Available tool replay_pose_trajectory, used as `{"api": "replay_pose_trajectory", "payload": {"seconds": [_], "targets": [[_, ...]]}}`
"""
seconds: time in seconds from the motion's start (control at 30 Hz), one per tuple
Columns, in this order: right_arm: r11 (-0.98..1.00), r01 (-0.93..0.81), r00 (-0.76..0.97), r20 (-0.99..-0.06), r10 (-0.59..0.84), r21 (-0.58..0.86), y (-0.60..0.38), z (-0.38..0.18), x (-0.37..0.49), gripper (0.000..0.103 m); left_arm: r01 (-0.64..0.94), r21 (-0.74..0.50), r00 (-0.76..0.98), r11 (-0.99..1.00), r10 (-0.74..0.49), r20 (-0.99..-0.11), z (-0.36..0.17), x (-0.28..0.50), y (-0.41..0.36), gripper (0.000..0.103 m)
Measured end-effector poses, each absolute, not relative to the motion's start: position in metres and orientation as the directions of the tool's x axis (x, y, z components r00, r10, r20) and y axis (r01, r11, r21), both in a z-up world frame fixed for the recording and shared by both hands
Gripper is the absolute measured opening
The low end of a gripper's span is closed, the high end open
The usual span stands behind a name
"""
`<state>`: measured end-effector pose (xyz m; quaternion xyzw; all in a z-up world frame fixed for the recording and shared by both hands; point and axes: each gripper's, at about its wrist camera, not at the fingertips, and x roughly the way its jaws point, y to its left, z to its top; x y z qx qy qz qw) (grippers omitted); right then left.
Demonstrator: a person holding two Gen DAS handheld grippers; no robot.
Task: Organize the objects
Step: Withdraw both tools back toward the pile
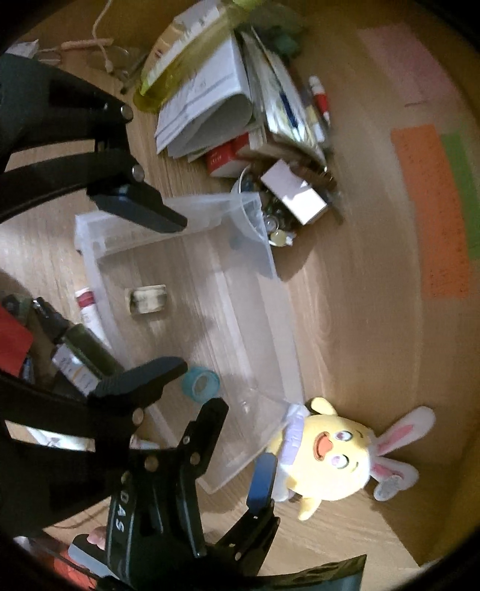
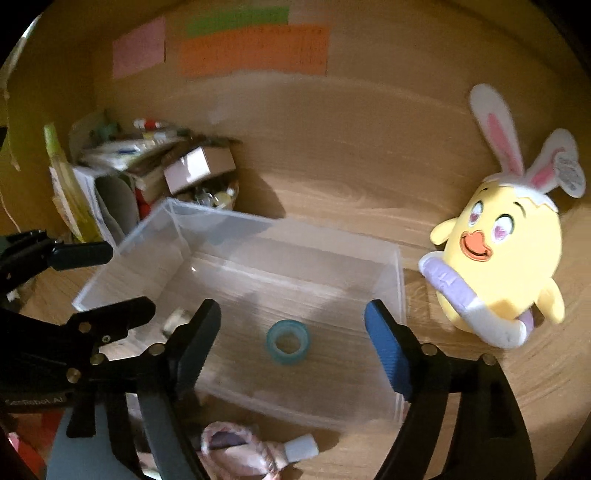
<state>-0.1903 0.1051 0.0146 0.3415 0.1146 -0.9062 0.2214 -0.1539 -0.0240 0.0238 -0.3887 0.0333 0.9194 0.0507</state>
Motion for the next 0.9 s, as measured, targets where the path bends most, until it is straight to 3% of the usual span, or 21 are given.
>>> {"api": "replay_pose_trajectory", "payload": {"seconds": [0.1,0.4,0.57,0.9], "targets": [[-0.873,0.487,-0.679,-0.645,-0.350,-0.039,0.109,0.024,-0.175,0.083,-0.108,0.030,-0.717,-0.994,0.056,-0.695,0.031,-0.134,-0.027,0.083],[-0.870,0.492,-0.703,-0.599,-0.383,-0.021,0.123,0.039,-0.130,0.085,-0.039,0.044,-0.786,-0.998,0.004,-0.618,0.044,-0.082,-0.035,0.096],[-0.875,0.485,-0.700,-0.602,-0.384,-0.006,0.133,0.032,-0.111,0.087,-0.021,0.037,-0.792,-0.999,-0.006,-0.611,0.040,-0.061,-0.038,0.097],[-0.877,0.478,-0.665,-0.637,-0.390,0.039,0.148,0.007,-0.085,0.087,0.020,-0.037,-0.728,-0.999,0.011,-0.686,0.006,-0.034,-0.050,0.097]]}}
